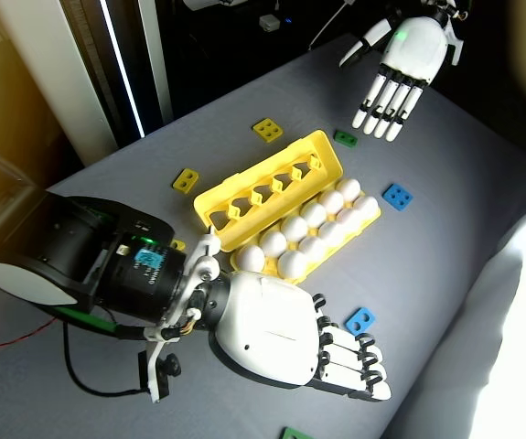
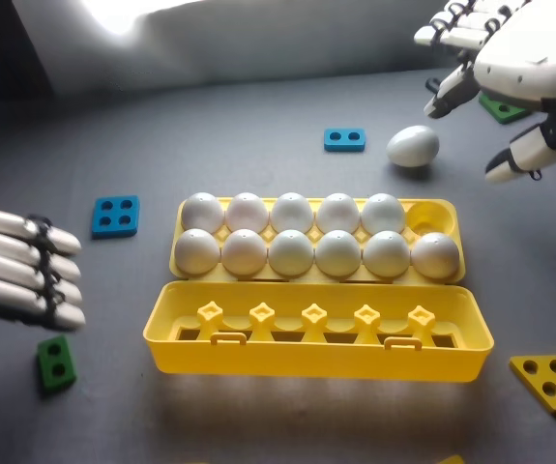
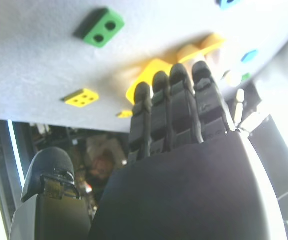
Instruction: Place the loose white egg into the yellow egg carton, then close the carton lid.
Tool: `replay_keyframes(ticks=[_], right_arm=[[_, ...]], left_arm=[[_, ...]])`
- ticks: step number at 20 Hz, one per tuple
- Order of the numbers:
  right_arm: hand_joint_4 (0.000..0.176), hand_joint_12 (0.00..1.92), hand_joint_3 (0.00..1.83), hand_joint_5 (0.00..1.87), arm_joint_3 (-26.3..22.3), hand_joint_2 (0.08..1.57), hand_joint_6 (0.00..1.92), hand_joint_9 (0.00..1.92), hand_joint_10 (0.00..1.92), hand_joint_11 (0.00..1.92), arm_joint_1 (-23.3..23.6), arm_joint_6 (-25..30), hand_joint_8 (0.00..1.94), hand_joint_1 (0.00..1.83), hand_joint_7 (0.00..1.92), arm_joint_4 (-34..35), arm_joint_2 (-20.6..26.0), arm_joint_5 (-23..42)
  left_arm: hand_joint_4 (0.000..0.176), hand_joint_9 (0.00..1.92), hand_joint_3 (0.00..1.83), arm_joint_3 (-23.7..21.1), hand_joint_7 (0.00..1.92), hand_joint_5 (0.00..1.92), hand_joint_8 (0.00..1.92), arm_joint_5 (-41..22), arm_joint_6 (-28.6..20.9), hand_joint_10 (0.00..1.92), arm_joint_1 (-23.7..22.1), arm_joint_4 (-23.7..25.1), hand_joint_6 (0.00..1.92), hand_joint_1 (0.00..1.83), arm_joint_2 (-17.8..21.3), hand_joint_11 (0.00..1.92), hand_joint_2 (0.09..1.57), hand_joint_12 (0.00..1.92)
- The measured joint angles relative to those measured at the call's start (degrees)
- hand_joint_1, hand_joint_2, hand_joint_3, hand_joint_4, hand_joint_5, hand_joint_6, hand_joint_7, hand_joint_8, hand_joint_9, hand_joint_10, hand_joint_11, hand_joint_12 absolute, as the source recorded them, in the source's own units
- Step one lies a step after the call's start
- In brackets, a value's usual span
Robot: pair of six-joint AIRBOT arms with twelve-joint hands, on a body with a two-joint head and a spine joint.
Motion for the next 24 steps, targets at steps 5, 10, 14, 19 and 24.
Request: replay_keyframes(ticks=[5, 10, 14, 19, 24], right_arm=[[0.162, 0.00, 0.00, 0.72, 1.11, 0.82, 0.02, 0.00, 0.00, 0.00, 0.70, 3.96, 0.00, 0.91, 0.00, 0.00, -0.81, -2.16], [0.126, 0.00, 0.00, 0.82, 2.58, 0.76, 0.01, 0.00, 0.00, 0.00, 1.11, 5.60, 0.00, 0.92, 0.00, 0.02, -2.27, -3.78], [0.166, 0.00, 0.01, 0.84, 5.27, 0.79, 0.01, 0.00, 0.00, 0.00, 1.46, 5.70, 0.00, 0.86, 0.00, -0.79, -3.87, -4.09], [0.169, 0.00, 0.01, 0.89, 8.37, 0.81, 0.02, 0.00, 0.00, 0.00, 3.63, 5.75, 0.00, 0.82, 0.00, -1.01, -6.34, -3.72], [0.171, 0.00, 0.00, 0.95, 10.19, 0.81, 0.03, 0.00, 0.00, 0.00, 4.26, 5.81, 0.00, 0.85, 0.00, -2.93, -8.46, -3.76]], left_arm=[[0.000, 0.16, 0.00, 1.03, 0.24, 0.25, 0.00, -1.49, -0.15, 0.00, -0.33, 1.03, 0.01, 0.00, -1.57, 0.03, 1.11, 0.07], [0.000, 0.15, 0.00, 1.03, 0.23, 0.22, 0.00, -1.90, -0.20, 0.00, -0.31, 4.37, 0.00, 0.00, -2.54, 0.03, 1.11, 0.08], [0.000, 0.17, 0.00, 1.01, 0.25, 0.24, 0.01, -1.92, -0.72, 0.01, -0.28, 4.00, 0.01, 0.00, -2.78, 0.04, 1.11, 0.09], [0.000, 0.19, 0.00, 0.66, 0.26, 0.25, 0.01, -1.81, -2.25, 0.01, -0.13, 4.00, 0.01, 0.00, -3.56, 0.05, 1.12, 0.10], [0.000, 0.21, 0.00, 0.85, 0.30, 0.29, 0.00, -1.88, -2.36, 0.00, -0.13, 4.00, 0.00, 0.00, -3.72, 0.00, 1.10, 0.23]])
